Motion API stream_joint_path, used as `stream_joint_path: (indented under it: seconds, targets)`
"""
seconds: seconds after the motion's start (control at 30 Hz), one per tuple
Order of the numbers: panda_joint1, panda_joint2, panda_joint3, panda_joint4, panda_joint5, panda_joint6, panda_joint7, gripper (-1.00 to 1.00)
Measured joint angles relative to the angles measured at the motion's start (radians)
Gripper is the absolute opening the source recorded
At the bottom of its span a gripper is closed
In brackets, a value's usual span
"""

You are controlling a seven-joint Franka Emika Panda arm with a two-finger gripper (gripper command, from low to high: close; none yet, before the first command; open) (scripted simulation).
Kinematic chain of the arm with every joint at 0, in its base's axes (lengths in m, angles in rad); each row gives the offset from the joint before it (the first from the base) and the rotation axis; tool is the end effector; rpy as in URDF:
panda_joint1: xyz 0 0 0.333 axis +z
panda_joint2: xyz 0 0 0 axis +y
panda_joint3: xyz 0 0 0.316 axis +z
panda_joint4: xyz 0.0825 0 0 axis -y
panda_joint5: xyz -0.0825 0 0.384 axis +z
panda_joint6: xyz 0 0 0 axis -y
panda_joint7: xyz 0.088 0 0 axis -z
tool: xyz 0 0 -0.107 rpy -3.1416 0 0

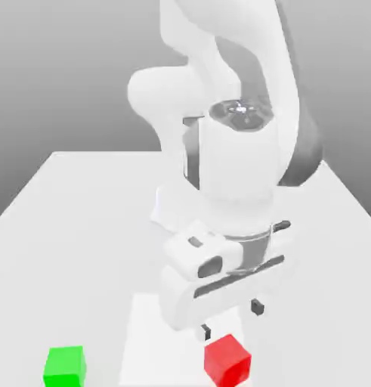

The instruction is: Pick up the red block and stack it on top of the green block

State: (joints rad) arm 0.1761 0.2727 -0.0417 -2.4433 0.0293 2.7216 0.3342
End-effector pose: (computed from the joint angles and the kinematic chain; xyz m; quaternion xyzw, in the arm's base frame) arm 0.4827 0.0634 0.1930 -0.9937 0.1122 -0.0028 0.0011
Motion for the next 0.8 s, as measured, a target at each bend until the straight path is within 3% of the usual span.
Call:
stream_joint_path:
  seconds: [0.07, 0.1, 0.33, 0.5, 0.8]
  targets:
    - [-0.004, 0.072, 0.006, 0.010, 0.005, 0.059, -0.006, 0.00]
    - [-0.007, 0.107, 0.009, 0.015, 0.008, 0.087, -0.008, -1.00]
    - [-0.008, 0.116, 0.010, 0.016, 0.007, 0.093, -0.008, -1.00]
    - [-0.009, -0.032, -0.003, -0.005, -0.005, -0.034, 0.002, -1.00]
    - [-0.239, -0.041, -0.201, 0.092, 0.075, -0.149, -0.016, -1.00]
